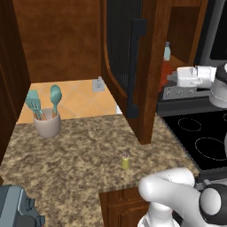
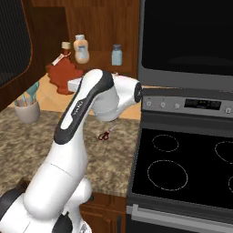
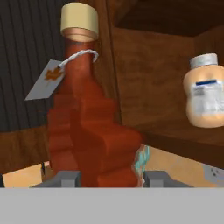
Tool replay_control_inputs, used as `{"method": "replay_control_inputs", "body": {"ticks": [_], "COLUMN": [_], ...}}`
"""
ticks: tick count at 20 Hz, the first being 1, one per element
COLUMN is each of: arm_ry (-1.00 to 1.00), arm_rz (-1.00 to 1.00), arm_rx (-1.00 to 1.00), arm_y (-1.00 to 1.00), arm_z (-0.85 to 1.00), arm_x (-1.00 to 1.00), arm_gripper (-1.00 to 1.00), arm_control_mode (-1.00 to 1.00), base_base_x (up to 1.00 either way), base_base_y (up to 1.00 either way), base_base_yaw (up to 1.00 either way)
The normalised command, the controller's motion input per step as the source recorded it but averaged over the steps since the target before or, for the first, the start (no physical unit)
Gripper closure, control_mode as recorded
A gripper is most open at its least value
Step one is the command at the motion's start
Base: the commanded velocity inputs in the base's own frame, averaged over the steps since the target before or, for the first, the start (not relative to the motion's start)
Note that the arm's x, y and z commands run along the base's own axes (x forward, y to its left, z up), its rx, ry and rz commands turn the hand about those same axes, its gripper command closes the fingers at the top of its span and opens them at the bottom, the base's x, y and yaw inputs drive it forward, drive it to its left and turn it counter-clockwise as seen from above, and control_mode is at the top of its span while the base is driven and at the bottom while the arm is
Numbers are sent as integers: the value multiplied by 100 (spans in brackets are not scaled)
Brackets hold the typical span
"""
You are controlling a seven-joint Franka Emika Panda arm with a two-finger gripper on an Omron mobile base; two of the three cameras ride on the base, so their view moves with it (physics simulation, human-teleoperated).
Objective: Put the shaker and condiment bottle from the counter next to their counterparts in the cabinet.
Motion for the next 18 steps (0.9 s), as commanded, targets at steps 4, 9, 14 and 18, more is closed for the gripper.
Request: {"method": "replay_control_inputs", "body": {"ticks": [4, 9, 14, 18], "arm_ry": [-14, -7, 0, 0], "arm_rz": [-34, -54, -47, -20], "arm_rx": [0, -3, -2, 1], "arm_y": [0, 1, 0, 0], "arm_z": [57, 16, 12, 72], "arm_x": [-83, -11, 17, 0], "arm_gripper": [100, 100, 100, 100], "arm_control_mode": [-100, -100, -100, -100], "base_base_x": [0, 0, 0, 0], "base_base_y": [0, 0, 0, 0], "base_base_yaw": [0, 0, 0, 0]}}
